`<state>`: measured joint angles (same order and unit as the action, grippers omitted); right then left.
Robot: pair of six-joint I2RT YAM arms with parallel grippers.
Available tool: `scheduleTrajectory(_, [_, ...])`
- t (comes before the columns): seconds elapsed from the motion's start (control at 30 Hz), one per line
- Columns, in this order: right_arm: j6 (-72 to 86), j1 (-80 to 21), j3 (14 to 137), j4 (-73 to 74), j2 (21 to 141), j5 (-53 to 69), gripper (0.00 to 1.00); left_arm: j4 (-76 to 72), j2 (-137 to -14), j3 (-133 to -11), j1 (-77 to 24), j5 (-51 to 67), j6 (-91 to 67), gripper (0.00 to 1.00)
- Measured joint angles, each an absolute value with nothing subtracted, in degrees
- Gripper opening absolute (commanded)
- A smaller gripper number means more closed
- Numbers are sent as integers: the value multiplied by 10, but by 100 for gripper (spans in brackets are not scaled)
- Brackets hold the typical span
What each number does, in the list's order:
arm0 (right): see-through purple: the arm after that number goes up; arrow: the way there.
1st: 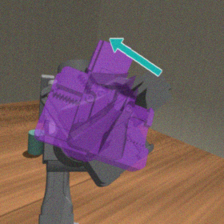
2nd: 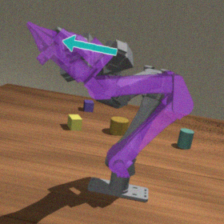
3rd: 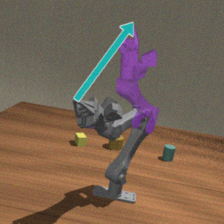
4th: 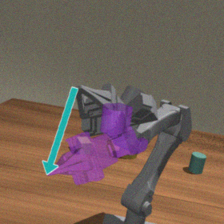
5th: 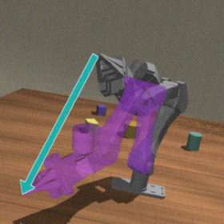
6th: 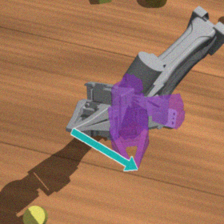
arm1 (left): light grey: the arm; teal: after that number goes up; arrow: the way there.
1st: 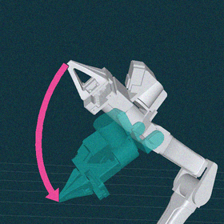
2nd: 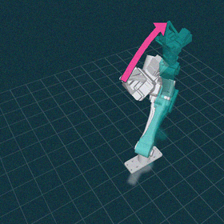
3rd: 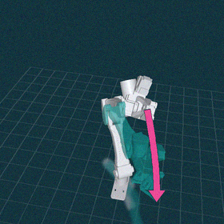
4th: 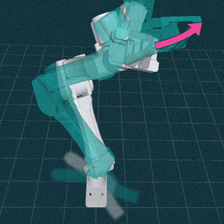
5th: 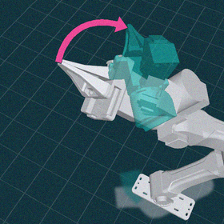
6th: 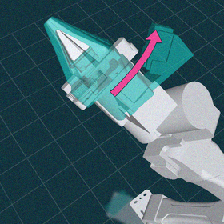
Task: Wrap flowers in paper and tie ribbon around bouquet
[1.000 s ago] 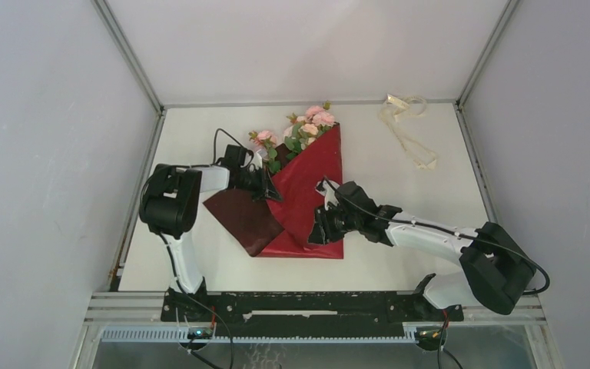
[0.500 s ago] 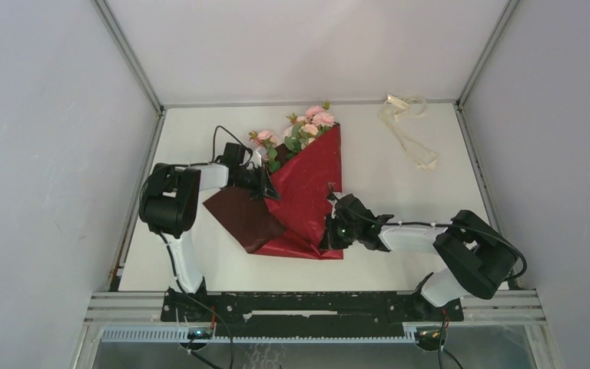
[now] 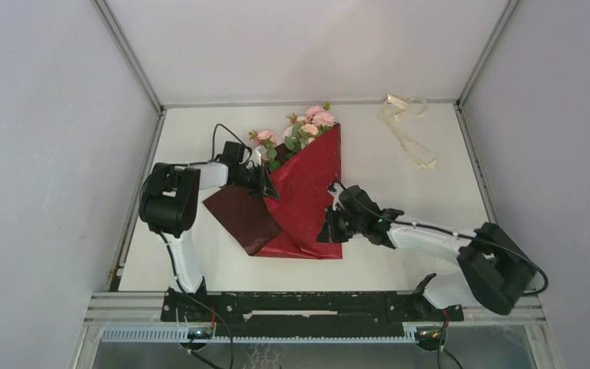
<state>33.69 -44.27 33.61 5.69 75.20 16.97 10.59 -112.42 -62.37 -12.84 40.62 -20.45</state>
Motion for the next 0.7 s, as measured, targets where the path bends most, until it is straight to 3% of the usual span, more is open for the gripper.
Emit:
scheduleTrajectory(0.23, [333,-462,449,4,911,197,3,106,-1124,-624,-128,406,-203,7])
scheduleTrajectory(0.47, [345,-469,475,-19,1013,217,0,123,-1108,-624,-125,402,-187,44])
scheduleTrajectory(0.7, [362,-475,474,-46,1024,222,0,208,-1001,-622,-39,378,-175,63])
